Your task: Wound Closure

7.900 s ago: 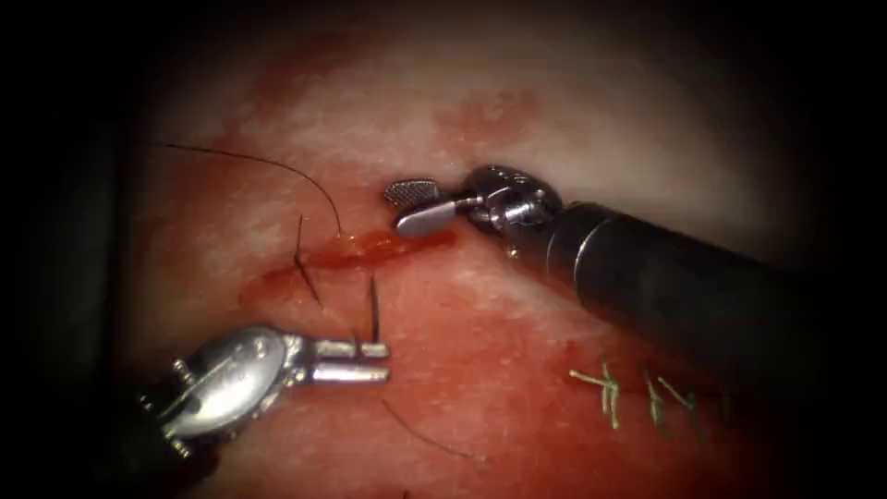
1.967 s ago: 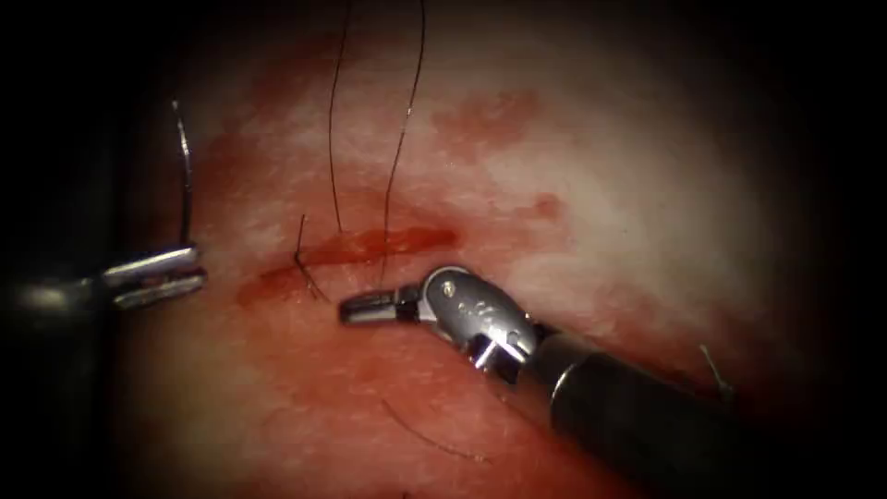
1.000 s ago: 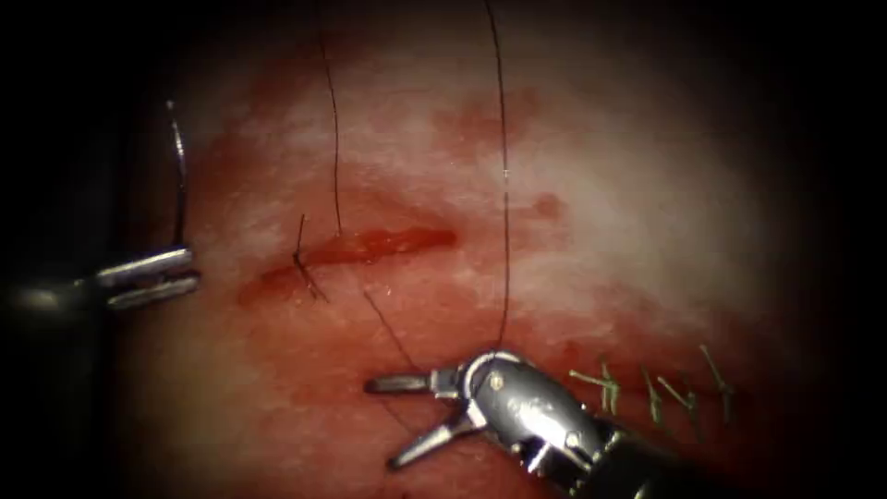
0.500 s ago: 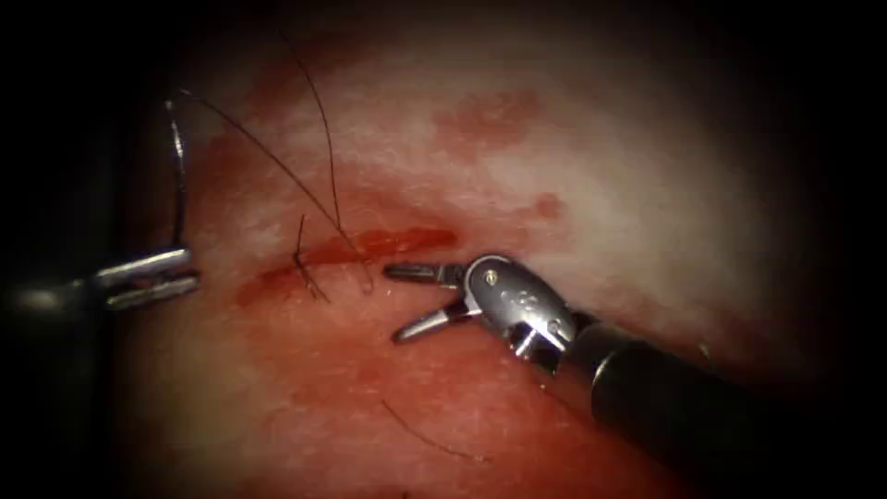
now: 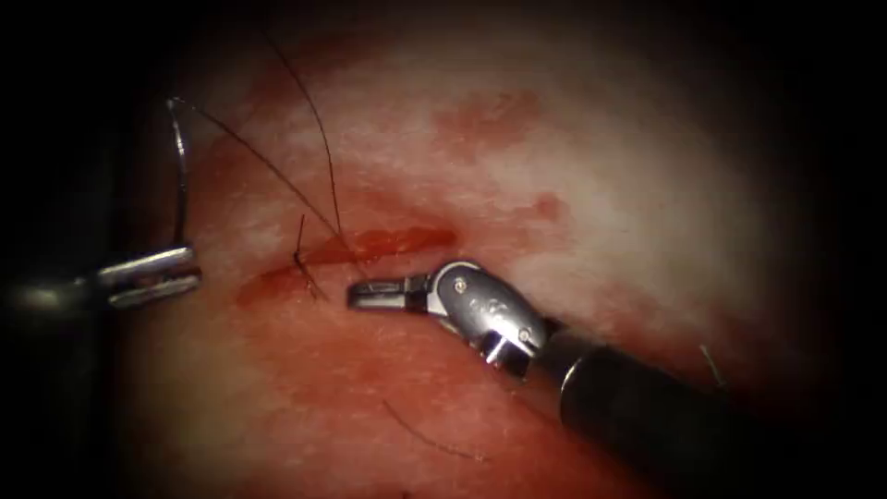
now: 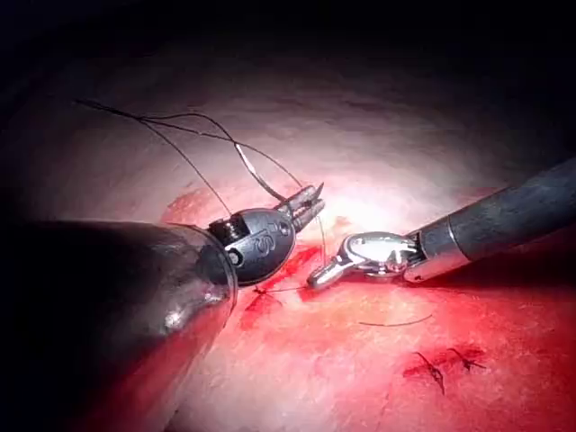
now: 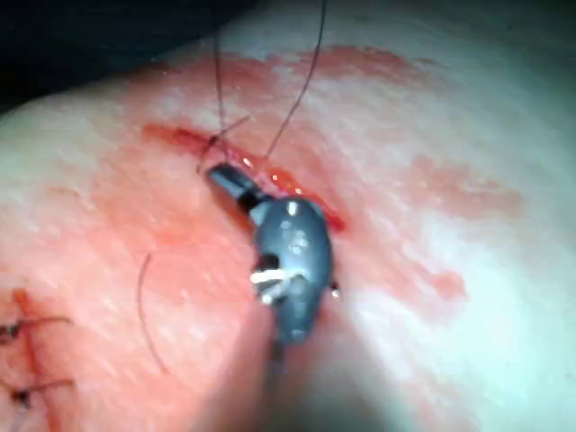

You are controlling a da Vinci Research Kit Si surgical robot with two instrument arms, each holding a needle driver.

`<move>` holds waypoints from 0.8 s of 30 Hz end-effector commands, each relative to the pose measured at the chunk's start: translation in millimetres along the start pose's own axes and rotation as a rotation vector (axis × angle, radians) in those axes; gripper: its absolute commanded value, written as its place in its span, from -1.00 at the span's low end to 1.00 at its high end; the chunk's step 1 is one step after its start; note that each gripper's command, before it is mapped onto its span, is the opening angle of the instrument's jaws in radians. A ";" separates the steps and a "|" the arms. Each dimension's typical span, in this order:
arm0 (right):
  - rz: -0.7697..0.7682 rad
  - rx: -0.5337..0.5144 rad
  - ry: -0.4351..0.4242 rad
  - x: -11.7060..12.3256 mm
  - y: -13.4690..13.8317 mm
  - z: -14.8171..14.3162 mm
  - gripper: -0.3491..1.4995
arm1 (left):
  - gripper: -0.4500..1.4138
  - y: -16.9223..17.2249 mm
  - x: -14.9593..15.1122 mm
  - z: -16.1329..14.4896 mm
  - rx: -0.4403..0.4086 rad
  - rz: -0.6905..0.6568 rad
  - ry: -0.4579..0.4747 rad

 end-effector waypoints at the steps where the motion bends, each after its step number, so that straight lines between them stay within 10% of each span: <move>1: 0.004 0.014 0.003 0.2 -0.8 0.2 -1.00 | -1.00 0.0 -0.5 0.7 0.000 0.001 0.001; 15: -0.021 0.152 -0.015 5.4 -12.9 -1.5 -1.00 | -1.00 0.0 -0.5 0.6 0.000 -0.005 0.000; 23: -0.051 0.182 0.004 7.0 -13.8 -1.8 -1.00 | -1.00 -0.1 -0.4 0.4 -0.001 -0.005 -0.001; 24: -0.068 0.155 0.021 7.0 -13.0 -1.9 -0.65 | -1.00 -0.1 -0.4 0.4 -0.001 -0.005 -0.001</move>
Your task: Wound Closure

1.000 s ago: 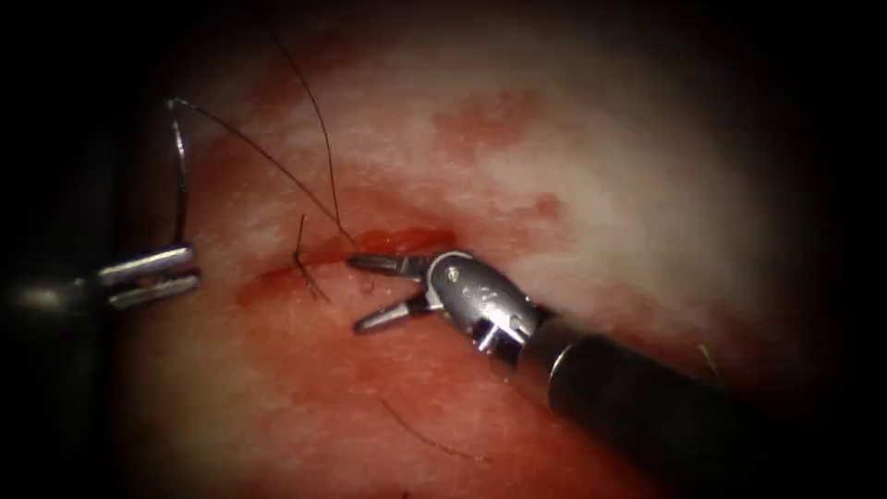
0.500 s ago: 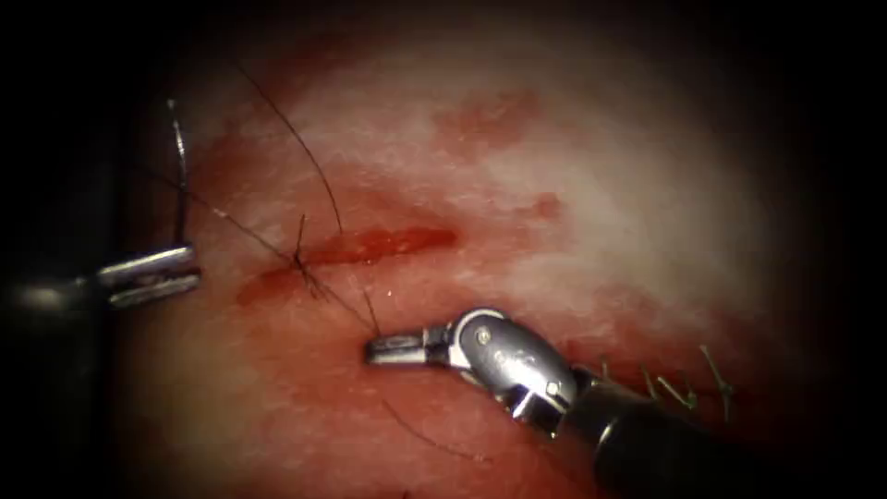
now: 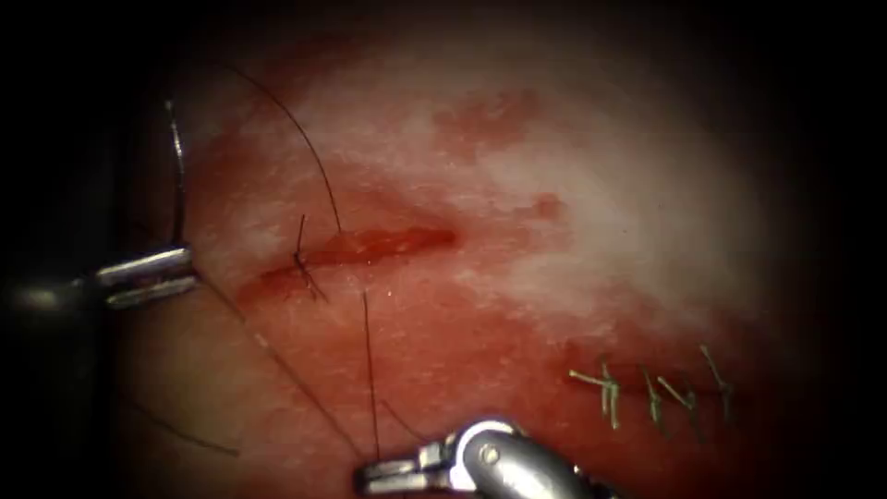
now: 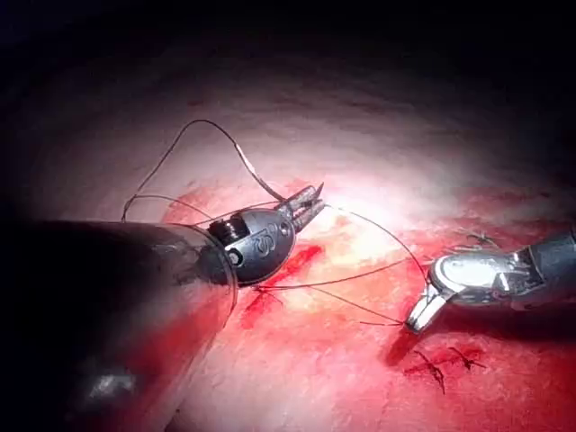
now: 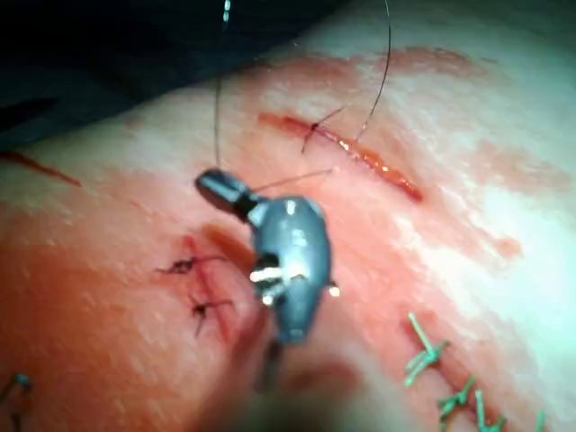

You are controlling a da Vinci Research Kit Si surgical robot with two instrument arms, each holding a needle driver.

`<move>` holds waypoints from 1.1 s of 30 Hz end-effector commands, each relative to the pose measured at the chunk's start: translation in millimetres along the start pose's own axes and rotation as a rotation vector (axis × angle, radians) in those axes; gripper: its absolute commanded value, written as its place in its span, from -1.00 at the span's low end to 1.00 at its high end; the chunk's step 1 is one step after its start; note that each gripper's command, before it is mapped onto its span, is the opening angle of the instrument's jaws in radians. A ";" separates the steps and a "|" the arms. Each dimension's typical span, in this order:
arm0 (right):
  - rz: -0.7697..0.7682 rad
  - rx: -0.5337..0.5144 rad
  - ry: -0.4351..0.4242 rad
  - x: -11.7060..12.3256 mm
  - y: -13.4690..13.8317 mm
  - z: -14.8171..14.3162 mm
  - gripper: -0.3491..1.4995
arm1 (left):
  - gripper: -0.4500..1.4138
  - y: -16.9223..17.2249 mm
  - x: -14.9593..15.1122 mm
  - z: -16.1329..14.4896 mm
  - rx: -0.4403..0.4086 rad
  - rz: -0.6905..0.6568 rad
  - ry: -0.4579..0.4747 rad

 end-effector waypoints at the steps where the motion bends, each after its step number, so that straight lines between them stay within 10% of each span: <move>1: -0.028 -0.050 0.019 -0.7 2.0 0.1 -0.33 | -1.00 0.0 -0.4 0.7 0.000 0.001 0.001; 3: -0.063 -0.123 0.042 -1.0 3.8 -0.6 0.33 | -1.00 0.0 -0.4 0.7 0.000 0.001 0.001; 5: -0.074 -0.161 0.053 -1.7 6.4 -1.8 0.47 | -1.00 0.0 -0.4 0.7 0.000 0.001 0.001; 13: -0.087 -0.212 0.036 -4.6 11.9 -3.7 0.49 | -1.00 0.0 -0.4 0.6 0.000 0.001 0.000; 26: -0.125 -0.238 -0.002 -10.3 15.6 3.0 0.49 | -1.00 0.0 -0.4 0.6 0.000 -0.005 0.000; 28: -0.127 -0.233 -0.016 -10.6 15.7 3.7 0.36 | -1.00 0.0 -0.4 0.6 0.000 -0.005 0.000; 31: -0.127 -0.188 -0.003 -10.3 15.4 3.2 -1.00 | -1.00 0.0 -0.4 0.6 0.000 -0.005 0.000; 33: -0.117 -0.177 -0.012 -9.9 15.2 2.7 -1.00 | -1.00 0.0 -0.4 0.6 0.000 -0.005 0.000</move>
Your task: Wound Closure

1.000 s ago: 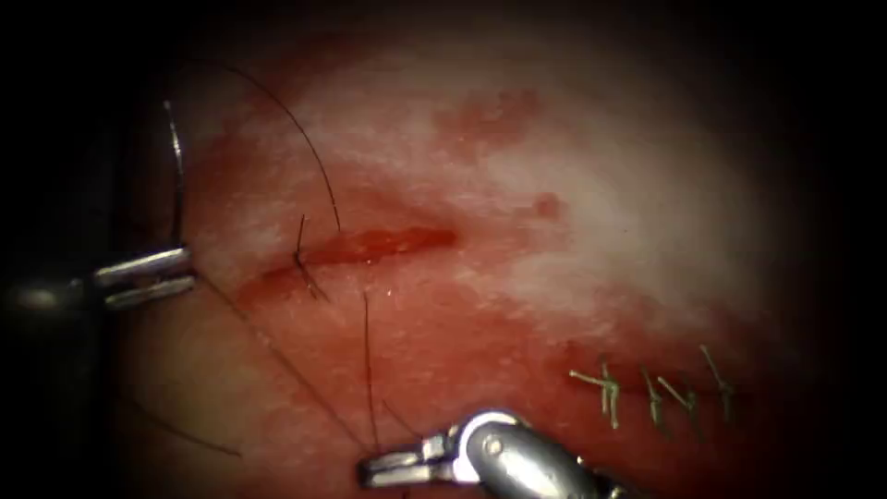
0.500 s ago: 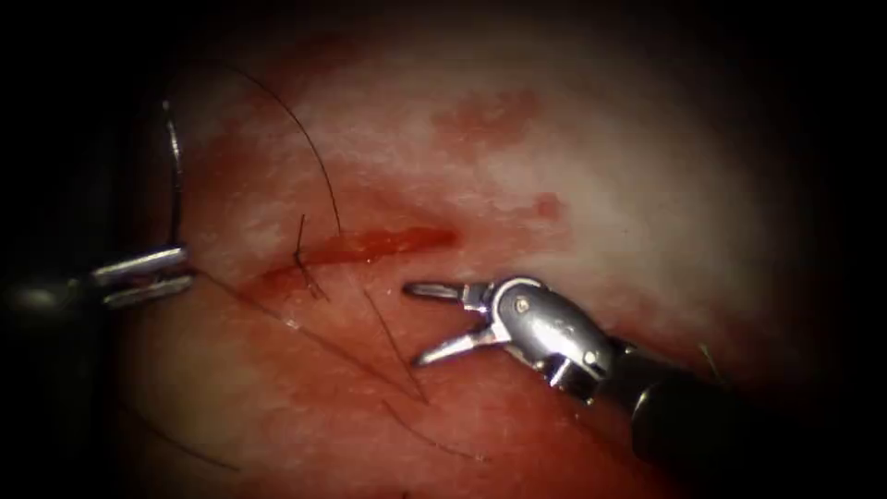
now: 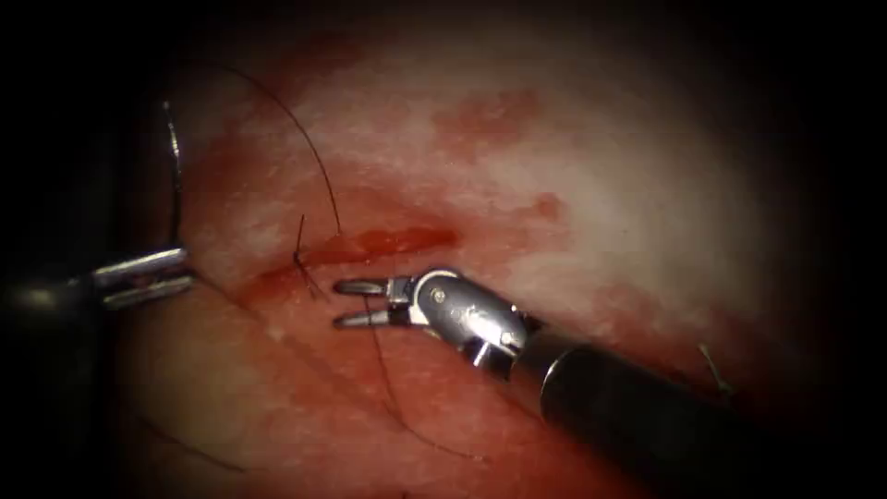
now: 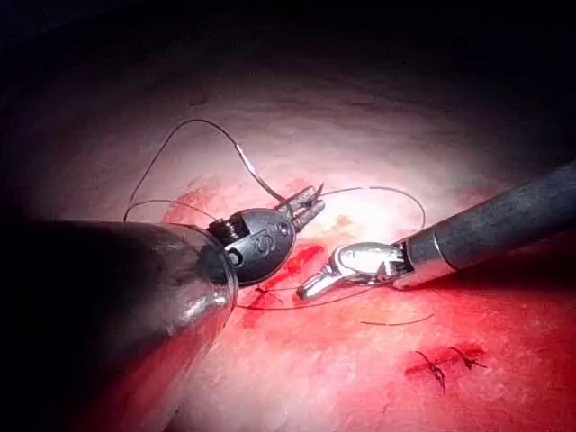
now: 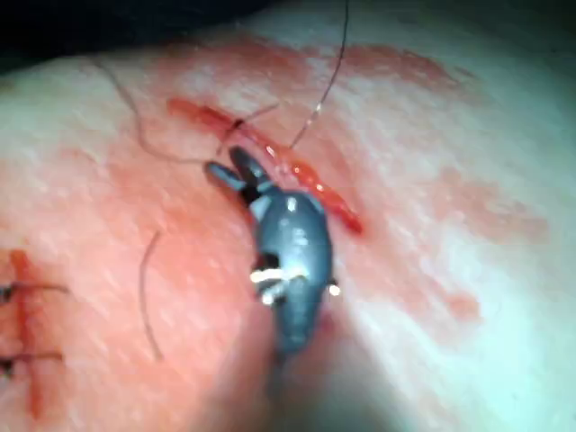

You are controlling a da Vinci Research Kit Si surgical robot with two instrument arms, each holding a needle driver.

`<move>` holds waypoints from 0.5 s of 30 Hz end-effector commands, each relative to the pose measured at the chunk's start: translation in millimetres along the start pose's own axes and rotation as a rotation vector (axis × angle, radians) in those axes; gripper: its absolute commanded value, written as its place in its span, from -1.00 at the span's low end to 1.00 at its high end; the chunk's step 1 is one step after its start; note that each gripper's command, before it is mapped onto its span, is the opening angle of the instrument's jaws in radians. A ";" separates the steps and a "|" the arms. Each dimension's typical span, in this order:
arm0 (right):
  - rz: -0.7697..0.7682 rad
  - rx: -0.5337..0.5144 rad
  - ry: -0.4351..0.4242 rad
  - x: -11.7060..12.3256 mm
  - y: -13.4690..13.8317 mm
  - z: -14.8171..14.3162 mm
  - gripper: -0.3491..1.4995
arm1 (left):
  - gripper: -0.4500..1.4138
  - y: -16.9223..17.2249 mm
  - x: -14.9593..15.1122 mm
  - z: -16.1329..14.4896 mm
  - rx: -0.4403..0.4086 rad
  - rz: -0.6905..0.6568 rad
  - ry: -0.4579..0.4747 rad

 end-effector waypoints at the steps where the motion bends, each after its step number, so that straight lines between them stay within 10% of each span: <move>1: 0.024 0.010 -0.004 0.5 0.2 -0.1 -1.00 | -1.00 0.0 -0.4 0.7 0.000 0.000 0.001; 15: 0.069 0.071 0.005 6.5 -5.6 -3.9 -1.00 | -1.00 0.0 -0.7 0.9 0.001 0.001 0.000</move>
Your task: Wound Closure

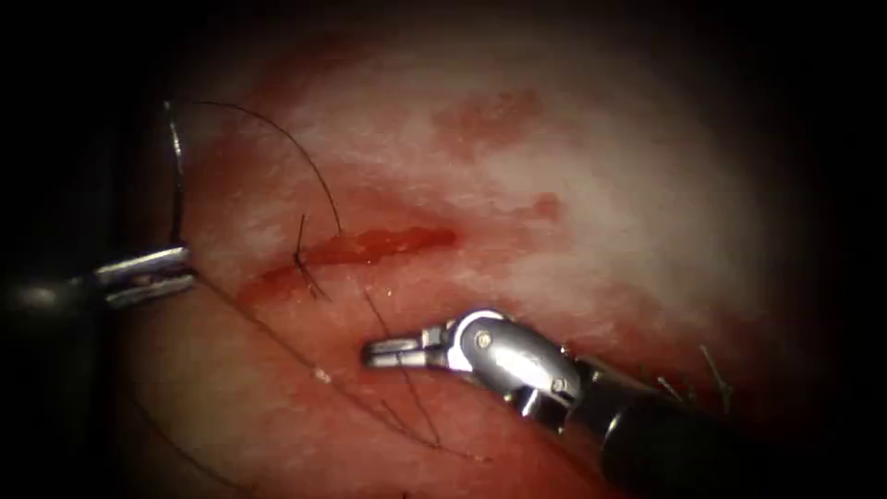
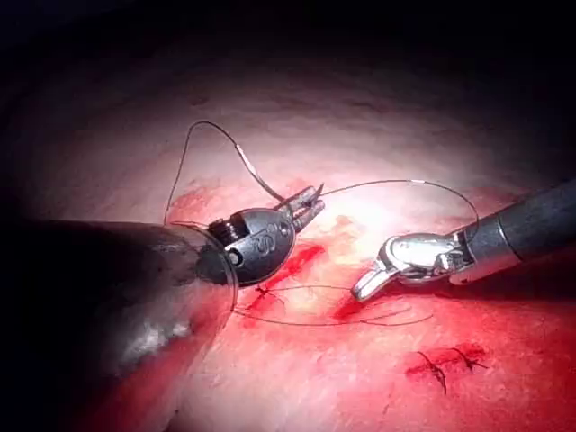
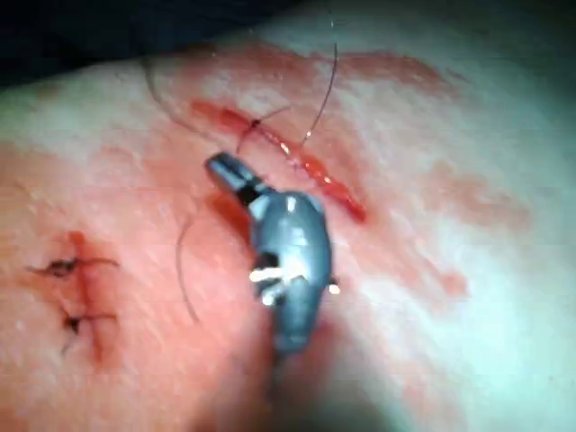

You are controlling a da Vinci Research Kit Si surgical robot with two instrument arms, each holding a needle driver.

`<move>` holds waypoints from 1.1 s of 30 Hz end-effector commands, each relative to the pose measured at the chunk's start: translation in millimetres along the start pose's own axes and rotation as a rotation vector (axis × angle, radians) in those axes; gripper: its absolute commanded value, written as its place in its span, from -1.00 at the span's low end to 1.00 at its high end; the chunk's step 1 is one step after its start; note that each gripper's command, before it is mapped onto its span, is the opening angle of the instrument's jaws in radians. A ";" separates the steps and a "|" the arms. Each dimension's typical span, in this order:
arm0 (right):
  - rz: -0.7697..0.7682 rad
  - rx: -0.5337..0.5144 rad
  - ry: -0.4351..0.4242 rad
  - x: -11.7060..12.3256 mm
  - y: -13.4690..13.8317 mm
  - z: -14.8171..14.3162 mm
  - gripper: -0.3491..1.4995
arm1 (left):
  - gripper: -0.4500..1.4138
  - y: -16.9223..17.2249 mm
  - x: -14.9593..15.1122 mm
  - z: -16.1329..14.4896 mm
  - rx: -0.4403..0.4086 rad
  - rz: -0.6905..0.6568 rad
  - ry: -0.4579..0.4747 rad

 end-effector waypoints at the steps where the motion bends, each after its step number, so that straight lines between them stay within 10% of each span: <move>1: -0.005 0.014 0.004 0.3 -1.1 0.8 -1.00 | -1.00 0.1 -0.4 0.7 0.000 0.001 0.001; 14: -0.009 0.079 -0.002 3.1 -5.9 -1.0 -1.00 | -1.00 0.1 -0.6 0.9 0.001 -0.004 0.000; 19: -0.014 -0.017 0.074 2.8 -1.3 -1.5 0.49 | -1.00 0.1 -0.6 0.9 0.001 -0.004 0.000; 33: -0.104 -0.119 0.040 -4.3 6.9 3.6 0.60 | -1.00 0.0 -0.7 0.8 0.001 -0.004 -0.001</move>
